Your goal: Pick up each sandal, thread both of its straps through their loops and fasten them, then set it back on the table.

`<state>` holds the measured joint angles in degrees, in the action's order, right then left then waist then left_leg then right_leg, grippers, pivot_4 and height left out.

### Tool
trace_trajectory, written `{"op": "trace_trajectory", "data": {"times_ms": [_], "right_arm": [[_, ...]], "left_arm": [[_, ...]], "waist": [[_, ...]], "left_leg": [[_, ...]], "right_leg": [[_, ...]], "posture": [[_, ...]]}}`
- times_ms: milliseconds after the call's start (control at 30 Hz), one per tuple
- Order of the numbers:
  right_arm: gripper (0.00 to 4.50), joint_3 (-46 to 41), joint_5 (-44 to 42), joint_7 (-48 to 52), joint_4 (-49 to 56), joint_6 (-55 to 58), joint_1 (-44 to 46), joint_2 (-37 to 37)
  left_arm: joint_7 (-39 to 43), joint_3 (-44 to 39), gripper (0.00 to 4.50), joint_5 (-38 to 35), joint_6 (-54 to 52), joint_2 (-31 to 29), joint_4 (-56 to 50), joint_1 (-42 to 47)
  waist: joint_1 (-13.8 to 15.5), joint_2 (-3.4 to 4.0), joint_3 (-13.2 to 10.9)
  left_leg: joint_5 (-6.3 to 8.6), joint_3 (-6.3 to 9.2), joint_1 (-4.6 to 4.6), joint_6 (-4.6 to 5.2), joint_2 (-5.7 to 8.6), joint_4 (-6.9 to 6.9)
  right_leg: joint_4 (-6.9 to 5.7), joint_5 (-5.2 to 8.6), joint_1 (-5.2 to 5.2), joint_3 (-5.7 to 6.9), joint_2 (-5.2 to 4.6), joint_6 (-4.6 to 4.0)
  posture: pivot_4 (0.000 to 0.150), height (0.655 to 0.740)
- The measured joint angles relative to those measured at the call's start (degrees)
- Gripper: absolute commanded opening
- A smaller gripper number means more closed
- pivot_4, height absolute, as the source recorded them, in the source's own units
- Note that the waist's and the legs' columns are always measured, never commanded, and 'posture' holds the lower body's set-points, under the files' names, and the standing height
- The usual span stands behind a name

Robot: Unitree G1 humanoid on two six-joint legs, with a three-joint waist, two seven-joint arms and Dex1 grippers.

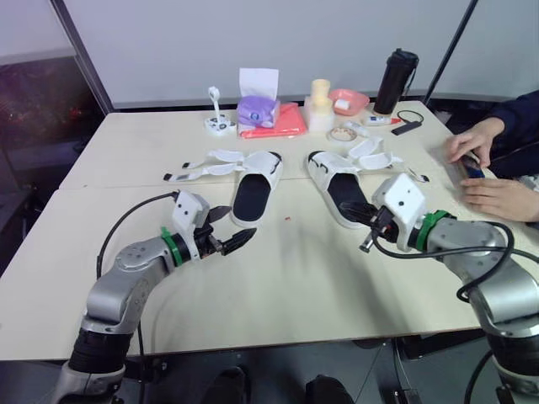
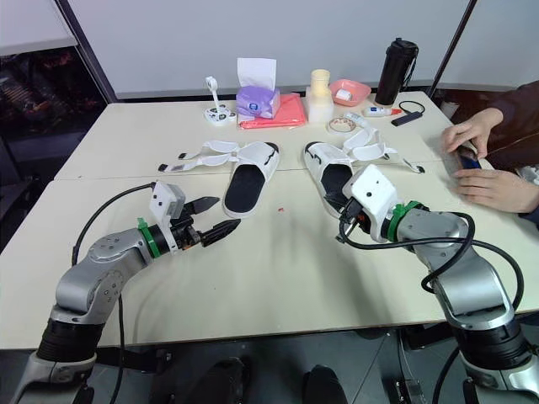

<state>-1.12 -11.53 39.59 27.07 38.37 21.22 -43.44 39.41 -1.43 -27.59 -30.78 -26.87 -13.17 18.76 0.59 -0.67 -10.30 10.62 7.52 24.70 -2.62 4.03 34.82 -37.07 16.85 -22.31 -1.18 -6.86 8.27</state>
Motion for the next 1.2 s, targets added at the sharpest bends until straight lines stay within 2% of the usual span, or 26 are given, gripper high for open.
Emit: {"op": "trace_trajectory", "data": {"times_ms": [1133,1167,1200], "right_arm": [[0.0,4.3,6.0,-2.4,-8.1,-5.6,4.2,1.5],[0.54,4.5,6.7,-2.9,-9.1,-5.9,4.9,1.8],[0.88,5.0,7.4,-3.4,-10.4,-6.8,5.8,2.0]], "left_arm": [[-1.2,-0.1,4.46,0.8,0.1,0.0,-0.5,-0.1],[-1.2,-0.1,4.5,0.9,0.1,0.1,-0.5,-0.1],[-1.2,0.0,4.5,0.9,0.2,0.1,-0.5,-0.1]], "waist": [[0.0,0.0,0.0],[-0.1,0.0,0.0],[-0.1,0.0,0.0]], "left_leg": [[0.0,-0.02,0.0,0.0,0.01,0.0],[0.0,-0.03,0.0,0.0,0.01,0.0],[0.0,-0.04,0.0,0.0,0.01,0.01]], "right_leg": [[0.0,0.0,0.0,0.0,0.0,0.01],[0.0,0.0,0.0,0.0,0.0,0.01],[-0.01,0.0,0.0,0.0,0.0,0.0]], "posture": [[0.15,0.74],[0.15,0.74],[0.15,0.74]]}}
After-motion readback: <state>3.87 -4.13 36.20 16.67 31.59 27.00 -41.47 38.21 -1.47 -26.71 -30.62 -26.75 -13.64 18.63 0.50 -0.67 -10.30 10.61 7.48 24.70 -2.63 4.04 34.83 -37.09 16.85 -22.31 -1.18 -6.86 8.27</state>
